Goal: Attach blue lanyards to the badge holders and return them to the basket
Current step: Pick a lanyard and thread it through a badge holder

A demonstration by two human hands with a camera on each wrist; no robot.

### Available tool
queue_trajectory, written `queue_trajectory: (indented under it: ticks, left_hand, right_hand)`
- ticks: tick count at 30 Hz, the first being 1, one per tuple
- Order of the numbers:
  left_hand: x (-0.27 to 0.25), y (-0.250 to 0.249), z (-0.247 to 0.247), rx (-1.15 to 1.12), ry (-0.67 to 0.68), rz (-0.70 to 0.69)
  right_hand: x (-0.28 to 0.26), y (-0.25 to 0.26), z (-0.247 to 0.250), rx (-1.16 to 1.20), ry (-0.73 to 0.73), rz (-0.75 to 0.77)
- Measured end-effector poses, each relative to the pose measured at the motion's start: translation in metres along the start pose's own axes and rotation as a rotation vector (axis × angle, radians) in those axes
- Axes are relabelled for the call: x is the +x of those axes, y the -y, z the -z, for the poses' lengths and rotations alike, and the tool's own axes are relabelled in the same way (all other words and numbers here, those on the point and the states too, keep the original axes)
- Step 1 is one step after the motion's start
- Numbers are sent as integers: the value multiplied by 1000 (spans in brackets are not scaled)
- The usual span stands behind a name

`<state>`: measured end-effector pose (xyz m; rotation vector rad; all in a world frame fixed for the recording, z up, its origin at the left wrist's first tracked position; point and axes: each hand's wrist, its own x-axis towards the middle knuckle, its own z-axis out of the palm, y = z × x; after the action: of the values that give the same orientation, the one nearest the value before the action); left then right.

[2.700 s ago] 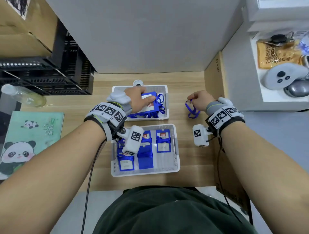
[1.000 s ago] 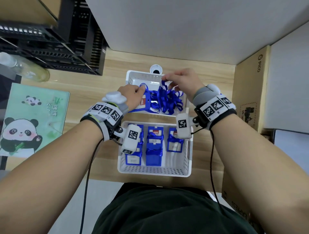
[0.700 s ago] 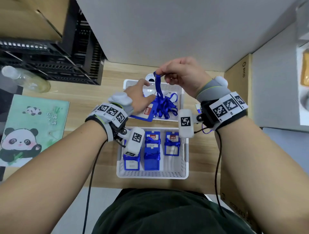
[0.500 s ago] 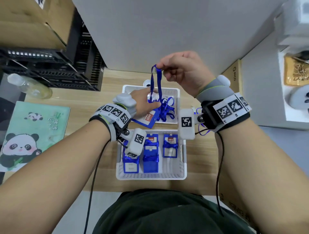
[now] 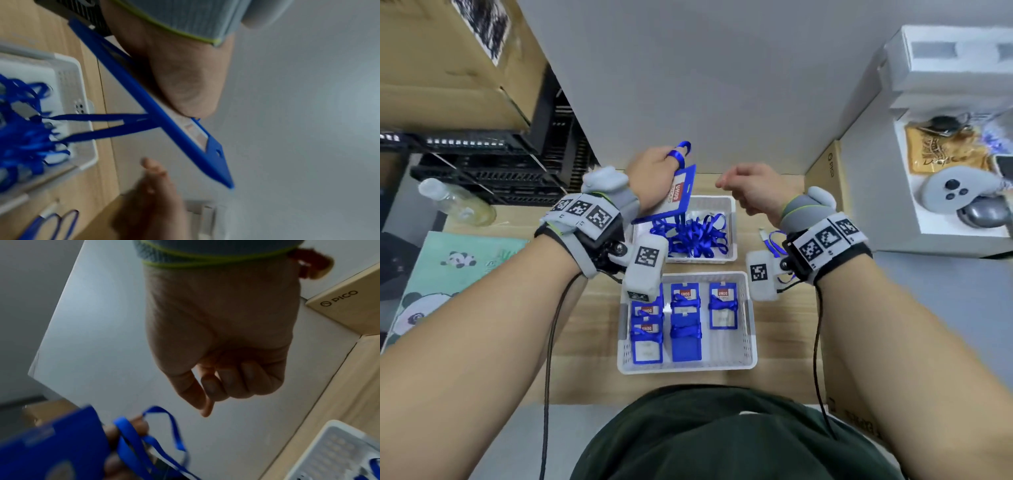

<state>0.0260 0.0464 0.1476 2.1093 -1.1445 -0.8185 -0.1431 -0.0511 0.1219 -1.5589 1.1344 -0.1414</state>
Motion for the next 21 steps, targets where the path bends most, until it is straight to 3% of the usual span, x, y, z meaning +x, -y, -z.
queue_trajectory:
  ticks: [8, 11, 13, 15, 17, 19, 21]
  left_hand:
    - [-9, -44, 25, -481, 107, 10]
    - [-9, -44, 28, -507, 94, 33]
    - [-11, -39, 31, -482, 47, 61]
    - [-10, -30, 35, -365, 43, 66]
    - [-13, -18, 33, 39, 80, 90]
    - [-16, -1, 28, 319, 102, 119]
    - [-26, 12, 20, 424, 211, 169]
  right_hand:
    - [-9, -5, -34, -356, 242, 125]
    - [-8, -5, -43, -441, 241, 126]
    - [-5, -11, -44, -376, 182, 54]
    - [1, -20, -41, -281, 98, -50]
    - [6, -28, -32, -157, 26, -126]
    - [8, -29, -23, -22, -26, -114]
    - [4, -20, -15, 127, -85, -45]
